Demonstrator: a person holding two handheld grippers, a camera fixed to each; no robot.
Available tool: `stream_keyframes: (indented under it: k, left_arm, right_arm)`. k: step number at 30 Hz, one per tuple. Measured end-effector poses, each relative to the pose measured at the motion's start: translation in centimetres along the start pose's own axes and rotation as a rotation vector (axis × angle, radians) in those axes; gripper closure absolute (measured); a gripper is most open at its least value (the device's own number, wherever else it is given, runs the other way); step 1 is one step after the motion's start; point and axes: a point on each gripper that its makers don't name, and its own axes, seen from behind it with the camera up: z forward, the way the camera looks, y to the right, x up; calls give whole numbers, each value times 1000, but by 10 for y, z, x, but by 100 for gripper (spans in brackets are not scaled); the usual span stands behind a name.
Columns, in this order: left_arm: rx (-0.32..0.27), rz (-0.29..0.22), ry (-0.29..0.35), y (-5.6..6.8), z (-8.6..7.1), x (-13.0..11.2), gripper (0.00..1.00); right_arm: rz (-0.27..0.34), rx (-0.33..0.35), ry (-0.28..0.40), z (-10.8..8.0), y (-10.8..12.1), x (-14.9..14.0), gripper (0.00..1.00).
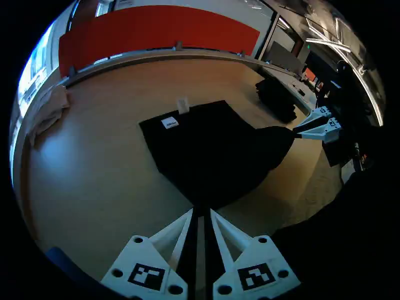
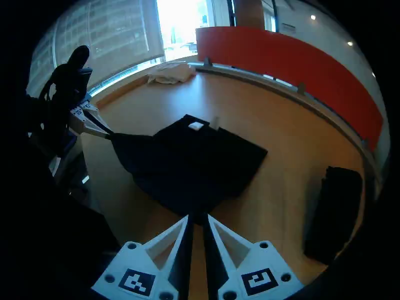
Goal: Fold towel
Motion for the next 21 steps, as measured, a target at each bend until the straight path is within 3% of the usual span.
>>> stream_keyframes:
  k: [9,21]
  left_arm:
    - [-5,2,11,5,-15,5,92]
    - [-2,-1,36,-3,-9,19,92]
  right_arm:
    - [12,9,8,-13,-8,4,87]
    - [1,2,21,-8,-3,16,87]
